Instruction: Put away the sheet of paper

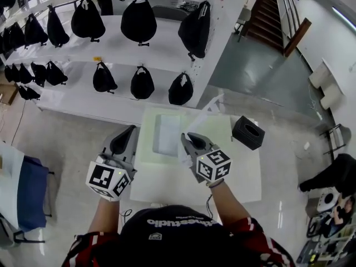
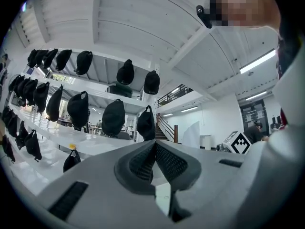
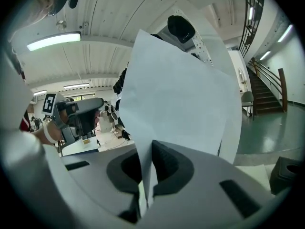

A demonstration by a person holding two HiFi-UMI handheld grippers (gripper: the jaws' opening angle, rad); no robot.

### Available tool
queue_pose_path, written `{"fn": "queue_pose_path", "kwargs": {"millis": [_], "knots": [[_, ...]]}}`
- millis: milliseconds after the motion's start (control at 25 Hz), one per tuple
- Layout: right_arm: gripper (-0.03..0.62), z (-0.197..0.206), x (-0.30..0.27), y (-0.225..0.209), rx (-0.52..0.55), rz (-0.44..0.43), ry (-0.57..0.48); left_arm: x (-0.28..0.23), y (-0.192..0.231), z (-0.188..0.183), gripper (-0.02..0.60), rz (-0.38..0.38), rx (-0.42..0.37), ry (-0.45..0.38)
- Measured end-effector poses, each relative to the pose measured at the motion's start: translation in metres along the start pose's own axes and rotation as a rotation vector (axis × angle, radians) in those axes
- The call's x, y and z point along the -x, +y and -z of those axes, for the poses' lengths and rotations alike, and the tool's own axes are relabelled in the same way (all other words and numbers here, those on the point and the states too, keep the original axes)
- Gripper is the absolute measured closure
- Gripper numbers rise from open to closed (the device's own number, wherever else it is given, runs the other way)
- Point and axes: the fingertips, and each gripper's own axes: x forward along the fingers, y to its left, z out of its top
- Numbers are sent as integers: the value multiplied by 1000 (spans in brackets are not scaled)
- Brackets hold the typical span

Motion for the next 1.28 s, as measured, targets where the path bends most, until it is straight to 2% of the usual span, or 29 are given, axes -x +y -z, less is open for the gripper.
{"fn": "queue_pose_path", "kwargs": {"millis": [360,600,880,1280], "knots": [[591,8,-31,4,-53,-54,33,-2,15,7,578,-13,22,1],[591,29,-34,-17,-146,-58,63,-2,13,15,578,-27,25,13],[591,72,-44,-47,-319,-76,138,-4,8,19,578,-35,22,30],[591,120,-59,-76,-313,-31,247,1,12,26,578,-56,20,51]]}}
